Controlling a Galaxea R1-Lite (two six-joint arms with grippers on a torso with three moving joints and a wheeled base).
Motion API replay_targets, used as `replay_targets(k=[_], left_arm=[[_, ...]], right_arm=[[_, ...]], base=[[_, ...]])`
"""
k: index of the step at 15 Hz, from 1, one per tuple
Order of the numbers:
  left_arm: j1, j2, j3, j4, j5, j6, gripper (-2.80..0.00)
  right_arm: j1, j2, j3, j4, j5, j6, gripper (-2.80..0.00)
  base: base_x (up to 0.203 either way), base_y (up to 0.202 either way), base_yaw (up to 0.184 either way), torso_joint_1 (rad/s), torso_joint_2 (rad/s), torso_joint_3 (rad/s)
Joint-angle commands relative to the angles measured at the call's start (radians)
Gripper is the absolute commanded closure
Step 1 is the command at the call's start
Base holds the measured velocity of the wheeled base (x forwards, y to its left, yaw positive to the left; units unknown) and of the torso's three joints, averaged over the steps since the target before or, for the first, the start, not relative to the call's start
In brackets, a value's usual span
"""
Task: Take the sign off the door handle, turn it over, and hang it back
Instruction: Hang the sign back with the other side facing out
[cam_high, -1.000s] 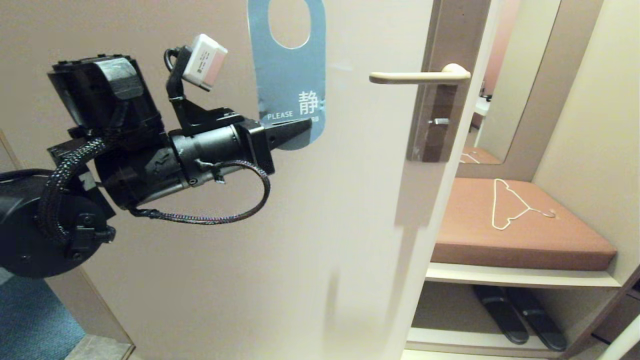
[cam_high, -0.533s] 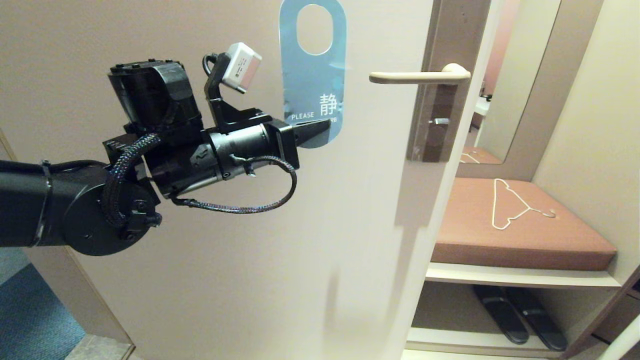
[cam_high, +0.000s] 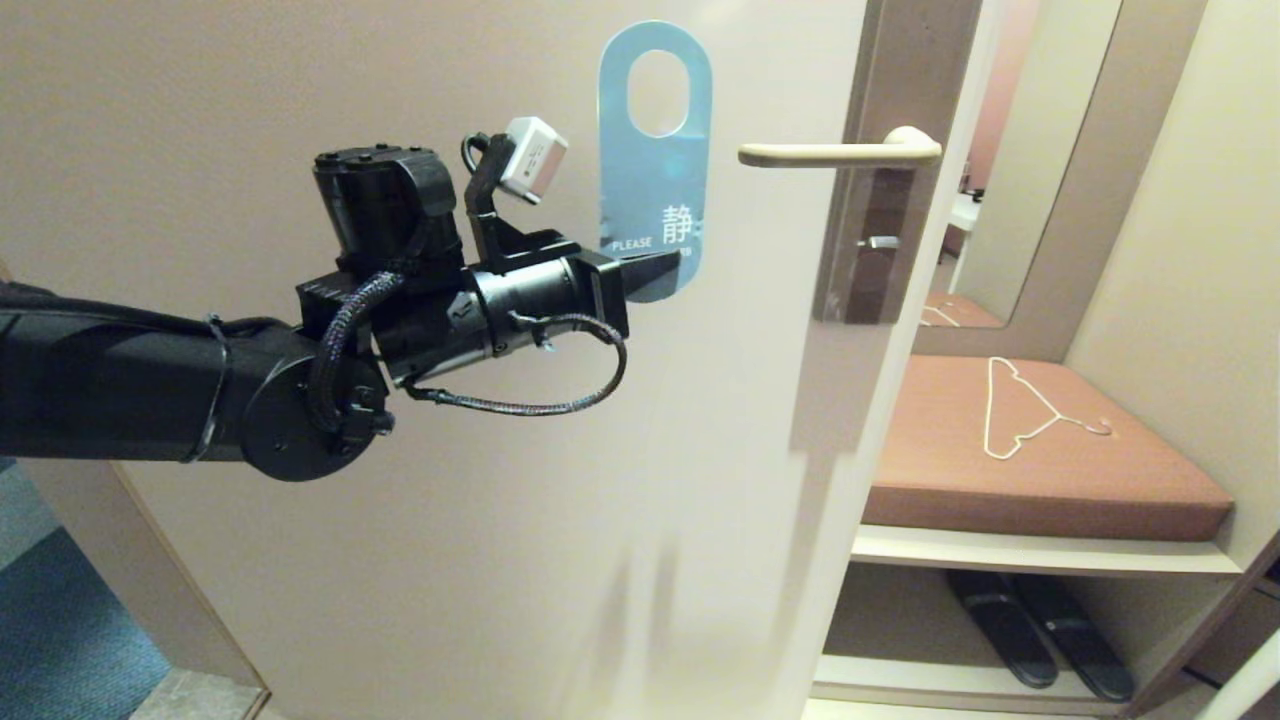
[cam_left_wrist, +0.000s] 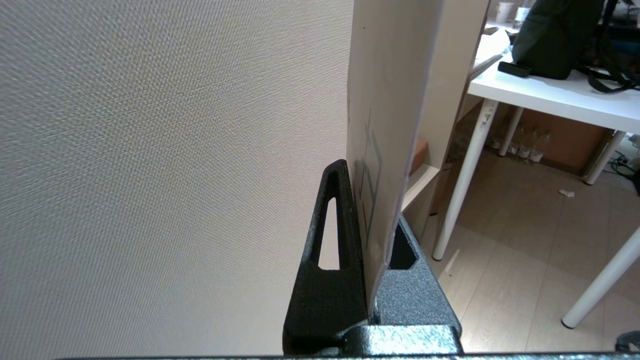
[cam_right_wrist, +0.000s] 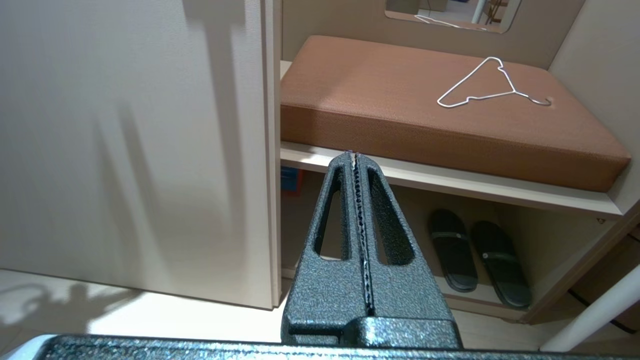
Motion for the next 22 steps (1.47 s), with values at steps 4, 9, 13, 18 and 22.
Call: replay_targets(k=[4,9,13,18,22], left_arm=[[0.000,0.070,-0.047,-0.004,-0.003,-0.001,0.00],[0.000,0.128,-0.099,-0.004,-0.003,-0.003,0.00],[0.001,0.156,-0.118,-0.004,-0.004,-0.004,0.00],[-0.025,0.153,-0.119,-0.004,-0.003,-0.003,0.00],[-0.054,0.136,-0.117,-0.004,-0.002,-0.001,0.00]], right_arm=[[-0.001,0.001,-0.001,0.001,0.001,0.000,0.00],[0.000,0.001,0.001,0.001,0.001,0.000,0.00],[0.000,0.001,0.000,0.001,0.001,-0.001,0.00],[0.000,0.001,-0.001,0.001,0.001,-0.001,0.00],[0.000,0.001,0.001,0.001,0.001,-0.001,0.00]], base=[[0.000,0.000,0.000,0.000,0.00,0.000],[0.000,0.000,0.000,0.000,0.00,0.000],[0.000,0.000,0.000,0.000,0.00,0.000],[0.000,0.000,0.000,0.000,0.00,0.000],[0.000,0.000,0.000,0.000,0.00,0.000]])
